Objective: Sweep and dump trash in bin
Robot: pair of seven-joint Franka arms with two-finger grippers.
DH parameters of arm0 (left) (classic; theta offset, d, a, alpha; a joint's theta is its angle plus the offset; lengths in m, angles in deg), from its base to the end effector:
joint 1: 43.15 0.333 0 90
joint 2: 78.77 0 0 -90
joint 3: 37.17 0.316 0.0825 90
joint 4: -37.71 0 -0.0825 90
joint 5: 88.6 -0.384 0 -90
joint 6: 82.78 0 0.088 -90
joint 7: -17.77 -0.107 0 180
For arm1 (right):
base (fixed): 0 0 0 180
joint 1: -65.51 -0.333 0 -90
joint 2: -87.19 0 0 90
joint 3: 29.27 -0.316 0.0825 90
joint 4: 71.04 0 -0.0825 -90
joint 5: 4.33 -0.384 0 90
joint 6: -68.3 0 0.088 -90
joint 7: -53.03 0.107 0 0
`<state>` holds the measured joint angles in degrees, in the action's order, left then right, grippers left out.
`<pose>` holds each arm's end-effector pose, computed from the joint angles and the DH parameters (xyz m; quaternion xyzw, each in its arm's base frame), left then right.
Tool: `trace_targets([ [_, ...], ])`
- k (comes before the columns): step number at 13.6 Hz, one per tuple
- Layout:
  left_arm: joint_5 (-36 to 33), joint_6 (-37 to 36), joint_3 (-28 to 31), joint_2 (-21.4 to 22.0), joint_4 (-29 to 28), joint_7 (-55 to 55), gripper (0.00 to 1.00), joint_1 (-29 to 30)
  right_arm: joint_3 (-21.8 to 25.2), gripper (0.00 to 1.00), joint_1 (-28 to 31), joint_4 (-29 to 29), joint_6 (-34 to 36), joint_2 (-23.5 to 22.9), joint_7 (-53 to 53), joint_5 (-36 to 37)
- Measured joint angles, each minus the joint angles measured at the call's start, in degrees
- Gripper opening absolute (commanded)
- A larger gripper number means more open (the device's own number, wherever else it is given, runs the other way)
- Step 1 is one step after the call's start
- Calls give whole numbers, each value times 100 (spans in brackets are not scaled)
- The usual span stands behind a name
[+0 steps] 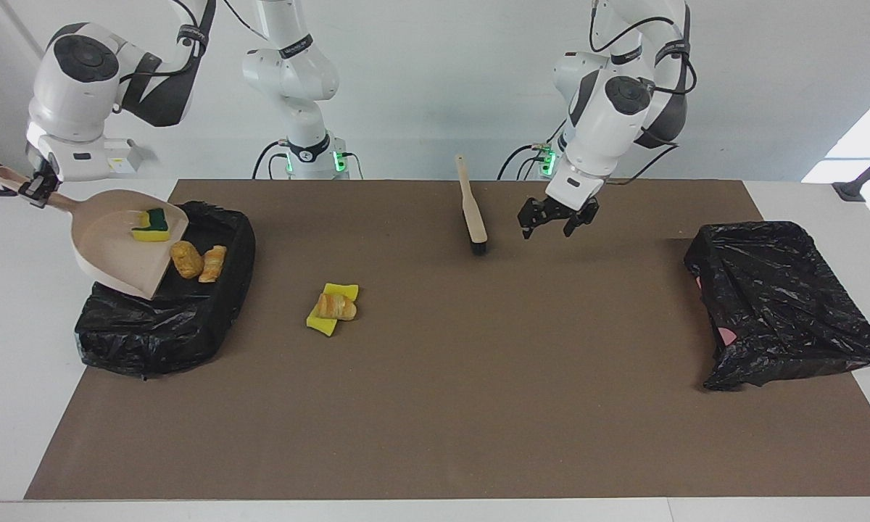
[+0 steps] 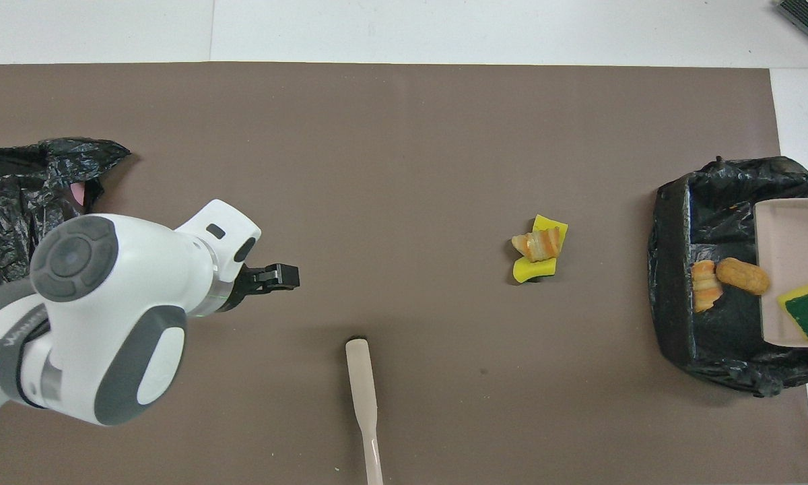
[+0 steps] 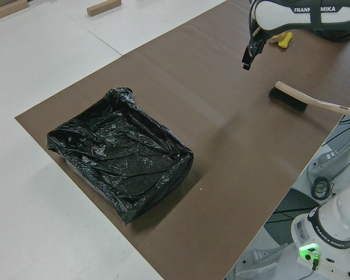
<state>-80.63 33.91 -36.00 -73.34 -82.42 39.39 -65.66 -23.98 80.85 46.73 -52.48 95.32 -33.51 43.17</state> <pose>0.4885 -0.1990 0.4665 0.9973 0.0325 -0.0072 0.0655 0.4912 -0.2241 0.5317 0.6731 0.6407 -0.2350 0.2850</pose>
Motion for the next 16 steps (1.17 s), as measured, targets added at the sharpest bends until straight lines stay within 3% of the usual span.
trace_targets([
  [7,-362,-1765,16,-142,1567,-2293,100,1540,-55,0,-12,142,-336,222,-36,729],
  [12,-674,-2698,12,-140,2515,-2601,100,1729,-67,0,-82,338,-1006,372,-46,1318],
  [16,-682,-2756,10,-170,2565,-2958,100,1896,-82,0,-401,440,-1056,595,-165,1860],
])
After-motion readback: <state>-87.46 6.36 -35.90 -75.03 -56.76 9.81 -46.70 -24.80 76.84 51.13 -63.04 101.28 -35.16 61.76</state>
